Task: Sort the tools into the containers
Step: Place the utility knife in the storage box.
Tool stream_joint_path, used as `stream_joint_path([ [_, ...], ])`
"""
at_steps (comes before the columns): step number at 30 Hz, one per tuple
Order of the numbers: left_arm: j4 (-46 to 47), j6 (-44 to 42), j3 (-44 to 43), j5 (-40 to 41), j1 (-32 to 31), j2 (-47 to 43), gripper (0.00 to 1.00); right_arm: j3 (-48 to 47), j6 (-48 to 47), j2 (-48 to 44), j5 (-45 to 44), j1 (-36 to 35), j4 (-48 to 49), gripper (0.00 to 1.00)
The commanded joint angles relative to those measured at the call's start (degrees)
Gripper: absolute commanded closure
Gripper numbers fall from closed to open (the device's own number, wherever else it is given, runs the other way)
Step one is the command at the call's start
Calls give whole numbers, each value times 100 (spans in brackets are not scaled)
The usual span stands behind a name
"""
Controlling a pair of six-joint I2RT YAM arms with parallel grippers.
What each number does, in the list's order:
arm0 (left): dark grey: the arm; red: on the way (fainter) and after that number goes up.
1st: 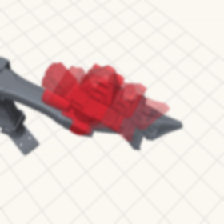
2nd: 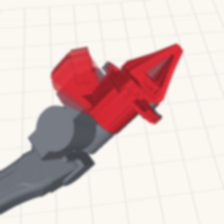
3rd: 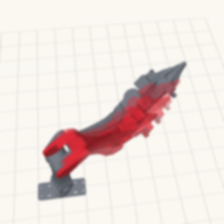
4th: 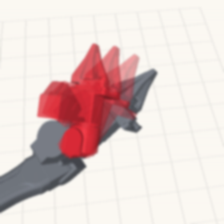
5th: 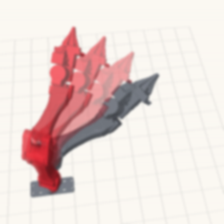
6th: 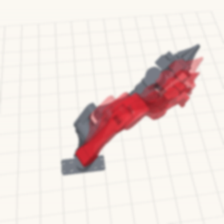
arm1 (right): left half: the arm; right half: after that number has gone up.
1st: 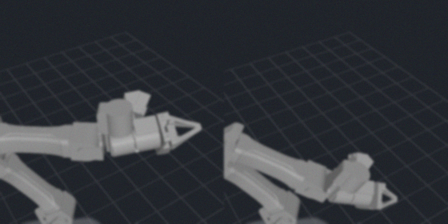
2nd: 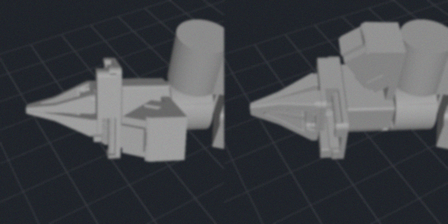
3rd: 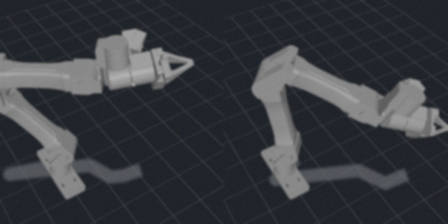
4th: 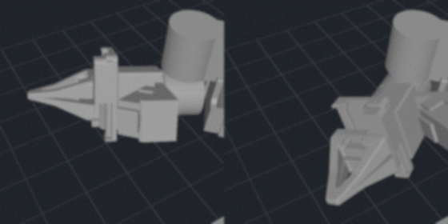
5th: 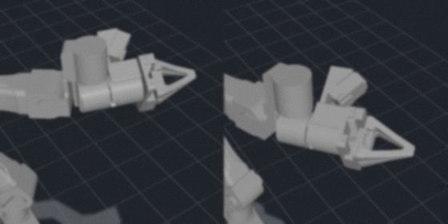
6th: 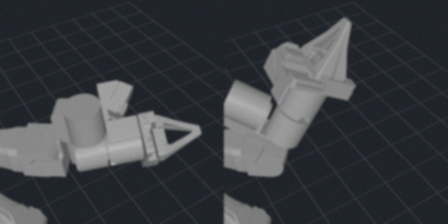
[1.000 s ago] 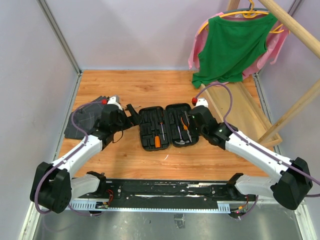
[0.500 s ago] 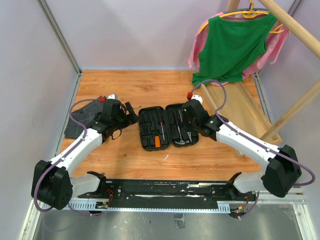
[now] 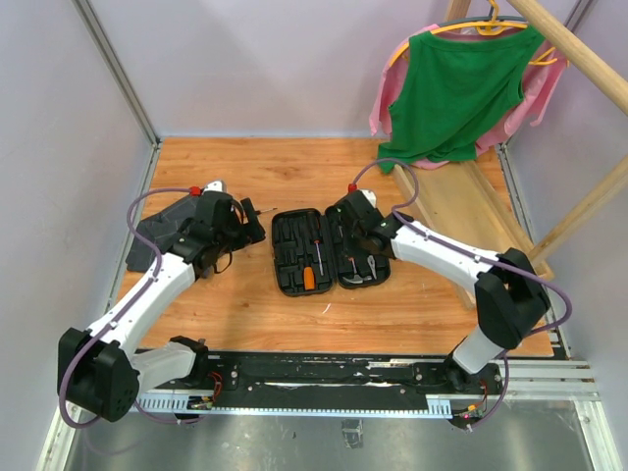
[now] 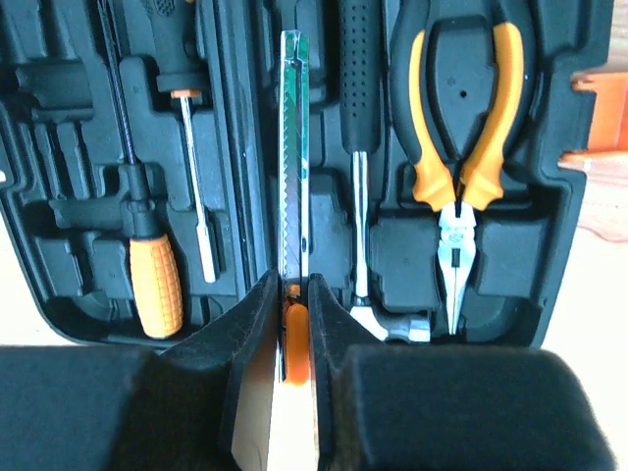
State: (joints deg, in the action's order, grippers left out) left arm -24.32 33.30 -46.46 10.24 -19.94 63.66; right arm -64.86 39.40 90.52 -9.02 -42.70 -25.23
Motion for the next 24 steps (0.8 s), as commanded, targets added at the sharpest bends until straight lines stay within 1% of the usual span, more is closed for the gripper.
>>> stream_joint_path([
  [1,-209,-285,-439,-130,34,98,1,-427,-122,370,-201,33,-126,99],
  [5,-371,-387,-622,-155,32,174,1,-653,-266,740,-357,47,-150,98],
  [10,-232,-369,-463,-220,43,178,1,-1029,-353,1162,-290,96,-178,98],
  [16,-206,-366,-534,-341,97,355,1,-1441,-280,1529,-409,104,-449,97],
  [24,-154,-350,-453,-445,106,386,1,-1433,-83,1706,-513,104,-597,96],
])
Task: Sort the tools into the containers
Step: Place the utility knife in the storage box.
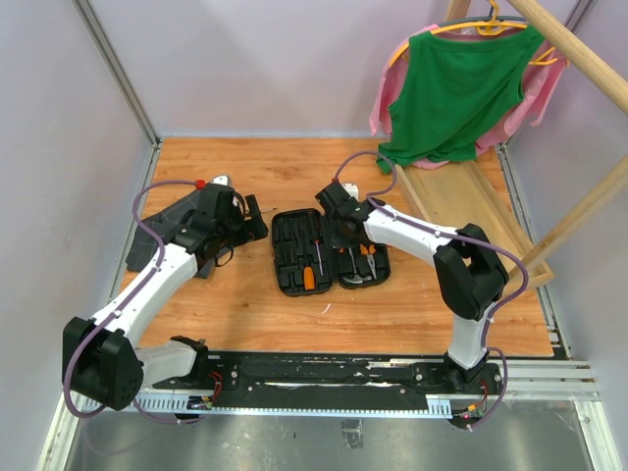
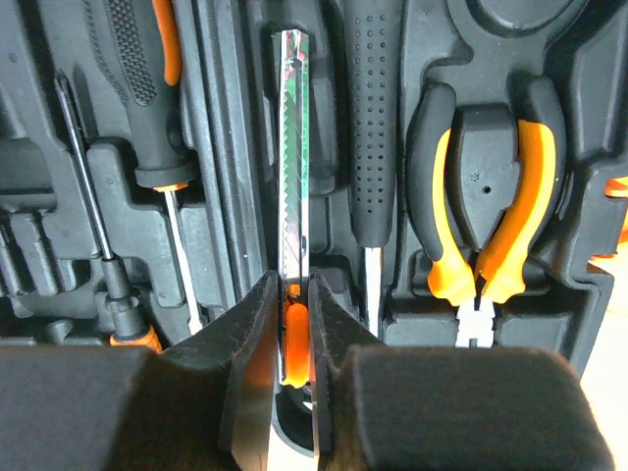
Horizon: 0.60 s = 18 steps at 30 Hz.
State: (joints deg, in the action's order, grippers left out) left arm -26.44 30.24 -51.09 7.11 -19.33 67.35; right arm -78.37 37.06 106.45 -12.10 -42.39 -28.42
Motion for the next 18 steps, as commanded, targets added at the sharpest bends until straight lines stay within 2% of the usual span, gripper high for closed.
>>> stream_joint_path([
  [1,53,-44,11,-131,44,12,1,-78,164,132,-220,78,-300,96],
  [5,58,-37,-6,-123,44,15,1,-101,141,213,-82,74,-293,94],
  [11,68,-44,19,-146,53,7,1,-101,126,279,-11,81,-304,82],
  [18,101,-19,73,-54,59,6,1,-18,110,314,129,74,-304,75],
])
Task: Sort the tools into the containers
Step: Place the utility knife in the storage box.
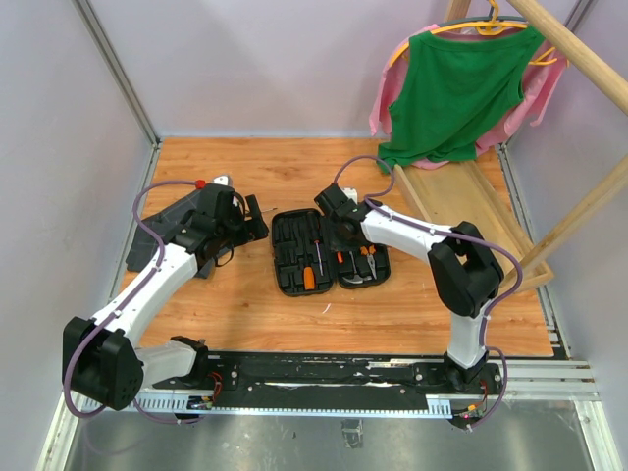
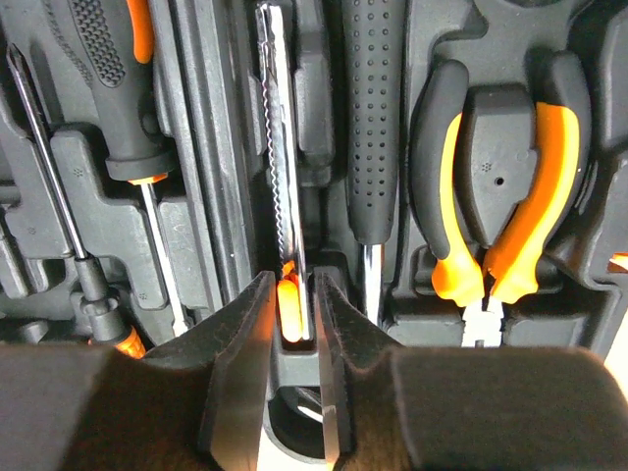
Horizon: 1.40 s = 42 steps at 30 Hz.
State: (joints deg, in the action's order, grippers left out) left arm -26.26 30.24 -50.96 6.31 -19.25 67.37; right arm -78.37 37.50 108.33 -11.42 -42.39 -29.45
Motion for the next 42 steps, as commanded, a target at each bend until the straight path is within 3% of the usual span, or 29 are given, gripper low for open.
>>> stream_joint_path([
  [1,81,-18,67,48,51,4,1,-8,67,122,68,74,-197,73],
  [11,27,-26,75,274,57,-29,1,142,-190,-260,78,73,-64,72],
  [20,236,-88,251,485,59,-532,1,1161,-742,-1158,62,240,1217,69],
  [25,313,-45,320,443,54,-597,1,894,-922,-960,901,585,1119,73],
  [32,448,-191,205,202,53,-494,1,225,-1288,-433,1014,592,694,79],
  [42,500,-198,277,48,53,-374,1,-9,-1262,-127,1104,592,562,84],
])
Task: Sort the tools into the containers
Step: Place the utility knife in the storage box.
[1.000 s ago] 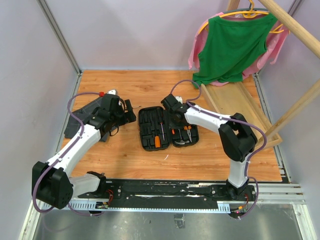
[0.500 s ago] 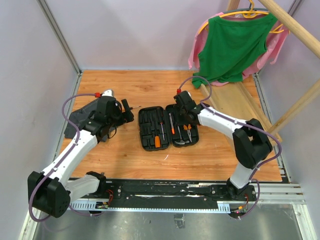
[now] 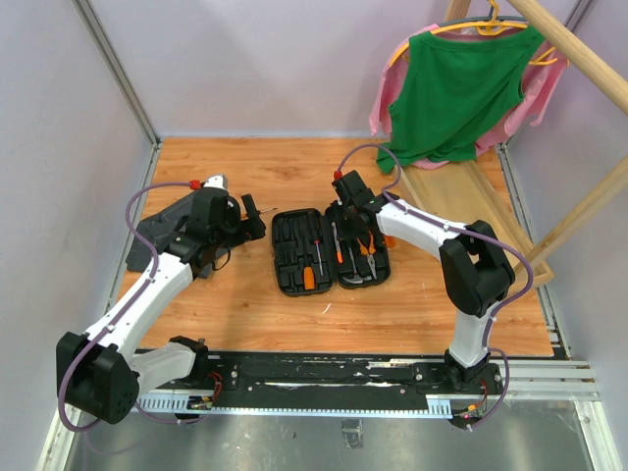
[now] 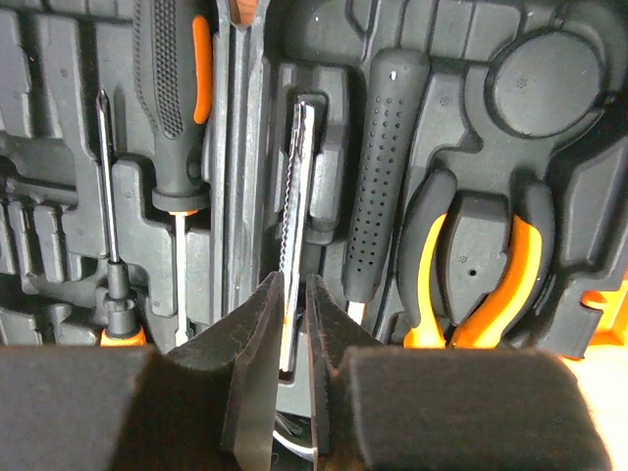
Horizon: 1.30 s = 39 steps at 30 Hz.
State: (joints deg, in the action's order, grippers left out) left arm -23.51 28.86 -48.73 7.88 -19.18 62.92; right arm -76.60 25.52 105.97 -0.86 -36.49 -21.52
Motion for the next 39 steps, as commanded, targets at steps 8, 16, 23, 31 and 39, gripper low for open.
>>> stream_joint_path([
  [8,262,-47,58,-165,52,180,1,-191,-76,211,253,2,-223,86],
  [16,260,-39,72,-182,46,201,1,-213,-53,341,268,2,-225,90],
  [23,261,-39,57,-190,50,256,1,-195,-71,432,258,2,-226,98],
  [31,254,-39,48,-190,50,291,1,-16,-65,451,135,-2,-437,99],
  [39,230,-30,22,-193,53,331,1,209,30,671,-258,-73,-812,99],
])
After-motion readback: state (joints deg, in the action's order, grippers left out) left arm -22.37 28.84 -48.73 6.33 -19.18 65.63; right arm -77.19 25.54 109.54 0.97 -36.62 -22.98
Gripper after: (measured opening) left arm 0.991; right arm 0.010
